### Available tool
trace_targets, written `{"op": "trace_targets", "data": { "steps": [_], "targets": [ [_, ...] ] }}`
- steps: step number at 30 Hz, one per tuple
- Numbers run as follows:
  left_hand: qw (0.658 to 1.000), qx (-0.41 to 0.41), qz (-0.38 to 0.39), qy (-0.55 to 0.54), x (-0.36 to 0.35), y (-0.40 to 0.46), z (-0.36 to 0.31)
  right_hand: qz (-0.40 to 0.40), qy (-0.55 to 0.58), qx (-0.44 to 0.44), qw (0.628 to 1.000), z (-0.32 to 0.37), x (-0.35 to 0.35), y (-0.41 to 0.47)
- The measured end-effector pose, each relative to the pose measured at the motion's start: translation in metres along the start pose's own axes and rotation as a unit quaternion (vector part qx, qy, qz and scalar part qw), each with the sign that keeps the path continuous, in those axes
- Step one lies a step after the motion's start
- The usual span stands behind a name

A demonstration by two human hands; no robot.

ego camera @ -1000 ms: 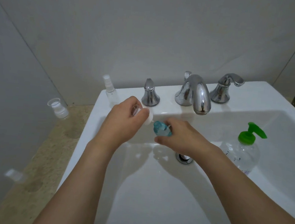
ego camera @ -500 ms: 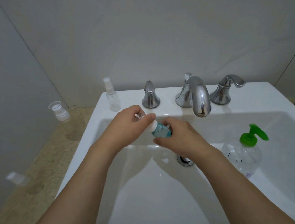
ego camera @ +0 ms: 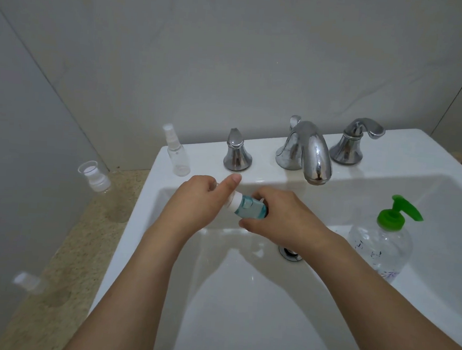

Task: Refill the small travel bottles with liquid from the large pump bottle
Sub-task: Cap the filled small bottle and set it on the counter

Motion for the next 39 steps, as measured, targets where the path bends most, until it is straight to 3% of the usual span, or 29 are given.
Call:
{"op": "trace_targets", "data": {
  "steps": [8, 14, 19, 28, 34, 39],
  "targets": [
    [0.988, -0.024, 0.057, -0.143, -0.011, -0.004, -0.005, -0.005, 0.004, 0.010, 1.000, -0.002, -0.003, 0.002],
    [0.998, -0.016, 0.035, -0.047, -0.008, -0.001, 0.000, 0.006, -0.006, 0.015, 1.000, -0.002, -0.006, 0.002],
    [0.992, -0.042, 0.060, -0.107, -0.011, -0.004, -0.006, 0.003, 0.005, 0.015, 1.000, -0.002, -0.005, 0.001],
    [0.997, 0.069, 0.038, -0.021, -0.005, -0.005, 0.008, 0.003, -0.029, 0.027, 0.999, -0.002, -0.009, 0.003],
    [0.974, 0.055, 0.126, -0.181, -0.015, -0.006, 0.006, -0.002, -0.006, 0.021, 1.000, -0.001, -0.008, 0.003],
    [0.981, 0.023, 0.088, -0.169, -0.009, -0.004, 0.000, -0.012, -0.009, 0.026, 1.000, 0.000, -0.006, 0.002]
  ]
}}
Point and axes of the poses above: each hand's wrist, its own y-axis towards the middle knuckle, its own x-axis out of the back of the hand, z = x × y, the point moved 8 cm from there along y, towards the middle knuckle
